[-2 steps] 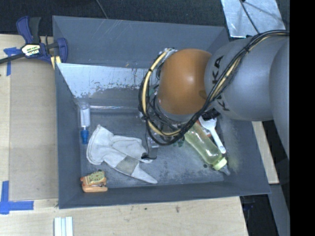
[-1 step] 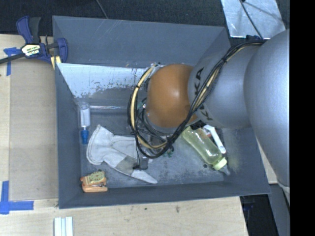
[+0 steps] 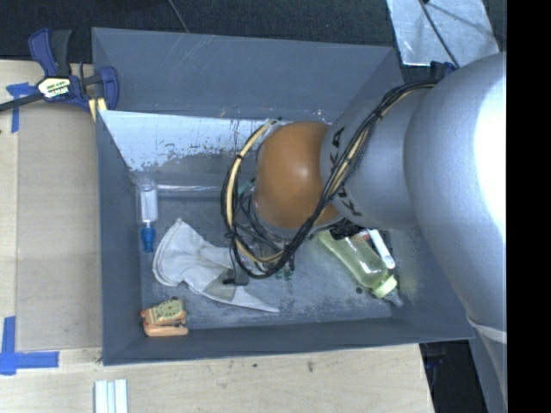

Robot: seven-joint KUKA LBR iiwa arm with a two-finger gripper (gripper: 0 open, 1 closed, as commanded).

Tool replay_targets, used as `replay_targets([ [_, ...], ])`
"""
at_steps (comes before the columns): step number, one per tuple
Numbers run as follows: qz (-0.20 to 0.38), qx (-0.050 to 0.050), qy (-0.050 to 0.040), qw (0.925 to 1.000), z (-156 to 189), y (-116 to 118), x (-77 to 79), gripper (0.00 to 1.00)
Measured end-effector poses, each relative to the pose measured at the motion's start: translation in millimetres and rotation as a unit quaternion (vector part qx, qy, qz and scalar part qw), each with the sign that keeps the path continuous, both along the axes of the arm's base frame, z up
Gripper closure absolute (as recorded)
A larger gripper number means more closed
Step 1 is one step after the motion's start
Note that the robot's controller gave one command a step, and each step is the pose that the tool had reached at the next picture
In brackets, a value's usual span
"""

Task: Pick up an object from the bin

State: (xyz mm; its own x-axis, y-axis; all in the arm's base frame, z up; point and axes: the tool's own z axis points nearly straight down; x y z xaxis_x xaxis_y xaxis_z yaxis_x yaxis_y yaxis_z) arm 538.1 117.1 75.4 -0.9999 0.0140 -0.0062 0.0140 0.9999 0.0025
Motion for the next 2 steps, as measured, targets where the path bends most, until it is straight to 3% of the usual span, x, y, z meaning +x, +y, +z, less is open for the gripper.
replay_targets([
  [1,0.000,0.000,0.0000,1.0000,0,0,0.0,1.00],
  [2,-0.009,-0.001,0.0022,1.0000,131,8,19.3,1.00],
])
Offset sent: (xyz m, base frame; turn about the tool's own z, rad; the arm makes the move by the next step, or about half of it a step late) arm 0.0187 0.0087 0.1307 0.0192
